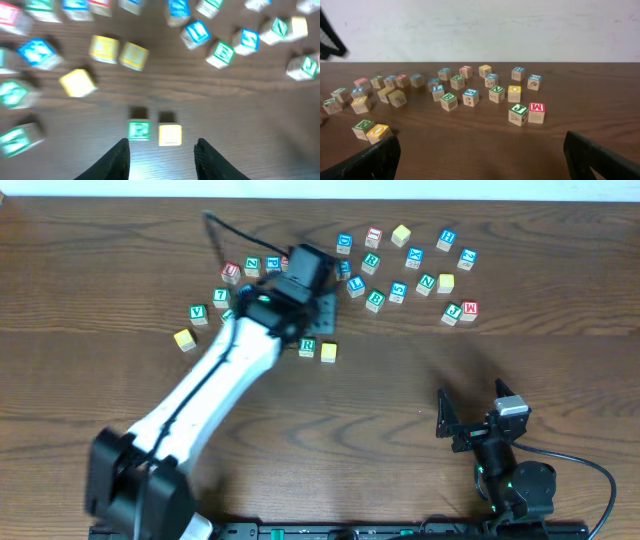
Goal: Spell out ROBOT
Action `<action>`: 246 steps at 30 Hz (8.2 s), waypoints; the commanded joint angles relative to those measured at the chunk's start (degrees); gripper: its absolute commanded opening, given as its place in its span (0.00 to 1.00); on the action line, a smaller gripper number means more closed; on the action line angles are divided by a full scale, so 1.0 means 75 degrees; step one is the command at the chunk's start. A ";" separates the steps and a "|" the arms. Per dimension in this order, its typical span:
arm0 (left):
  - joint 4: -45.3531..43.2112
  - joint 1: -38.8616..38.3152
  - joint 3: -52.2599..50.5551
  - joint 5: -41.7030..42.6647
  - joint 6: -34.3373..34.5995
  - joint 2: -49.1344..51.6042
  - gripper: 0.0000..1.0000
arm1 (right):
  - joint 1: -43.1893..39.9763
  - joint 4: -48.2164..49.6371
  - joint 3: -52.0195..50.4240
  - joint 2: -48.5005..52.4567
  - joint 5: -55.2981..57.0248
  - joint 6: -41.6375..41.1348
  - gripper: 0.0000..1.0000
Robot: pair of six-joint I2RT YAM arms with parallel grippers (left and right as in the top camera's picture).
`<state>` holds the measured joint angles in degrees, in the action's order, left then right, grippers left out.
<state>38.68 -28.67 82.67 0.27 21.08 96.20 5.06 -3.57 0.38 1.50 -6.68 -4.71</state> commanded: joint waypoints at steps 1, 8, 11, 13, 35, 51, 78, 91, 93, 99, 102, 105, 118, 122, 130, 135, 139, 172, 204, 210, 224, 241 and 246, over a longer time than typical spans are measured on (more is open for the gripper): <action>0.0236 0.0539 0.0140 -0.0015 -0.0128 -0.0303 0.41 | -0.0012 -0.0017 -0.0009 -0.0009 -0.0073 0.0041 0.99; 0.0688 0.1244 0.0137 -0.0015 -0.0294 -0.0350 0.41 | -0.0012 -0.0017 -0.0009 -0.0012 -0.0070 0.0041 0.99; 0.0752 0.1361 0.0137 -0.0015 -0.0440 -0.0350 0.41 | -0.0012 -0.0017 -0.0009 -0.0012 -0.0073 0.0041 0.99; 0.0778 0.1399 0.0137 -0.0015 -0.0440 -0.0350 0.41 | -0.0015 -0.0015 -0.0009 -0.0012 -0.0070 0.0041 0.99; 0.0758 0.1399 0.0137 -0.0003 -0.0434 -0.0350 0.41 | -0.0015 -0.0015 -0.0009 -0.0012 -0.0073 0.0041 0.99; 0.0836 0.1378 0.0087 -0.0006 -0.0437 -0.0350 0.41 | -0.0015 -0.0015 -0.0009 -0.0003 -0.0070 0.0041 0.99; 0.1131 0.1378 0.0087 0.0076 -0.0434 -0.0350 0.42 | -0.0015 -0.0009 -0.0009 -0.0003 -0.0070 0.0041 0.99; 0.1003 0.1378 0.0087 0.0073 -0.0437 -0.0350 0.50 | -0.0017 -0.0035 -0.0009 0.0023 0.0096 -0.0627 0.99; 0.1003 0.1378 0.0087 0.0073 -0.0437 -0.0350 0.50 | -0.0017 -0.0029 -0.0009 0.0023 0.0090 -0.0740 0.99; 0.1000 0.1378 0.0087 0.0073 -0.0434 -0.0350 0.50 | -0.0020 0.0079 -0.0006 0.0023 0.0096 -0.1204 0.99; 0.1005 0.1378 0.0087 0.0073 -0.0437 -0.0350 0.50 | -0.0020 0.0335 0.0017 0.0023 0.0096 -0.1288 0.99; 0.1005 0.1378 0.0087 0.0073 -0.0434 -0.0350 0.50 | -0.0020 0.0621 0.0117 0.0023 0.0093 -0.1343 0.99; 0.1008 0.1378 0.0087 0.0073 -0.0434 -0.0350 0.50 | -0.0035 0.0015 0.2667 0.2436 0.0096 -0.0481 0.99; 0.1011 0.1378 0.0087 0.0073 -0.0434 -0.0350 0.50 | -0.0035 -0.0740 0.4176 0.3926 0.0085 -0.0326 0.99; 0.1035 0.1378 0.0087 0.0073 -0.0437 -0.0347 0.51 | -0.0035 -0.3692 0.7880 0.6720 0.0105 0.0731 0.99; 0.1026 0.1378 0.0087 0.0070 -0.0437 -0.0350 0.51 | -0.0035 -0.5531 0.9853 0.8259 0.0105 0.0842 0.99; 0.1035 0.1378 0.0087 0.0070 -0.0437 -0.0341 0.50 | -0.0035 -0.6534 1.0943 0.9267 0.0099 0.0839 0.99; -0.1445 0.2090 0.0117 0.0085 -0.1355 0.0064 0.48 | -0.0076 -0.8294 1.1739 1.1325 -0.0274 0.0137 0.99; -0.1859 0.2646 0.0224 0.0047 0.0090 -0.0050 0.49 | -0.0831 -0.6172 1.4685 1.6063 0.0408 -0.0105 0.64; -0.1571 0.2649 0.0221 0.0044 0.0085 -0.0050 0.49 | -0.0787 -0.5747 1.4685 1.6597 0.0006 -0.0105 0.61; -0.1571 0.2649 0.0122 0.0041 0.0082 -0.0035 0.49 | -0.0644 -0.5426 1.4682 1.7471 -0.0017 0.0356 0.67; -0.1565 0.2649 0.0122 0.0044 0.0082 -0.0032 0.49 | -0.0615 -0.5383 1.4670 1.7739 0.0128 0.0256 0.51; -0.1562 0.2649 0.0122 0.0041 0.0082 -0.0032 0.49 | -0.0618 -0.5348 1.4670 1.7739 0.0443 -0.0085 0.53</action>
<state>26.79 -8.80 82.87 1.15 21.21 96.23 0.56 -43.83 109.67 133.62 -5.23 -3.38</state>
